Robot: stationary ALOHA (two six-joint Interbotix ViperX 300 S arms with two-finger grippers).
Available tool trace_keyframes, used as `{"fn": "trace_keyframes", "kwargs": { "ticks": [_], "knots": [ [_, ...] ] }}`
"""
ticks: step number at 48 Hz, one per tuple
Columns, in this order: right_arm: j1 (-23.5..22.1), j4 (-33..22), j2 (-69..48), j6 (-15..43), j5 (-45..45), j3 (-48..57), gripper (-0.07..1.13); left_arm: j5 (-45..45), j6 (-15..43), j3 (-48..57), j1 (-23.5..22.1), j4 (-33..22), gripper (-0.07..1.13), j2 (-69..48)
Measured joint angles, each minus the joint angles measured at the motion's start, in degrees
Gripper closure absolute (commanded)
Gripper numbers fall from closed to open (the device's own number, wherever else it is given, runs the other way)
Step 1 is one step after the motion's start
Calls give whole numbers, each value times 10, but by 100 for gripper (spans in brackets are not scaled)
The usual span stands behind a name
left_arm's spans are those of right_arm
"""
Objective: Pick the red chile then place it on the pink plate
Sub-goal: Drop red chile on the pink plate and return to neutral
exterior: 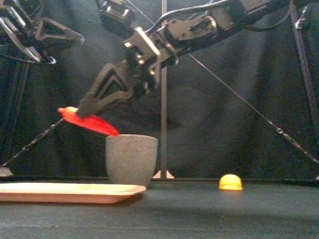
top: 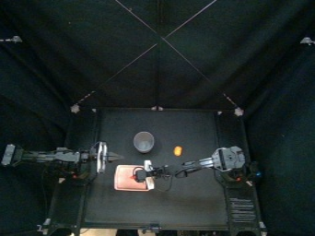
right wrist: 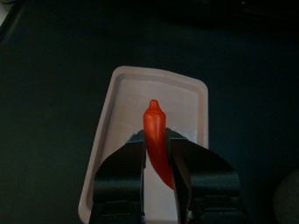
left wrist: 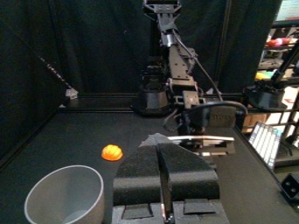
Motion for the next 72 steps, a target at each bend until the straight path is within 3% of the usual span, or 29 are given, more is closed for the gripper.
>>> {"fn": "trace_keyframes", "kwargs": {
  "ticks": [9,15,33,47,59,72],
  "knots": [
    [-4,3,43,-4,19,-50,34,7,0,0,4,0,107,-2],
    [-4,4,49,-4,33,-57,25,11,0,0,4,-1,107,-4],
    [-9,4,13,-3,62,-20,24,18,0,0,5,-1,107,-5],
    [-53,33,-208,-1,-98,162,24,21,0,0,6,-1,107,-8],
    [-58,41,-424,-4,-252,367,24,21,0,4,9,0,107,-11],
    [-54,53,-682,-4,-294,532,24,20,0,5,11,1,107,-11]
  ]
}}
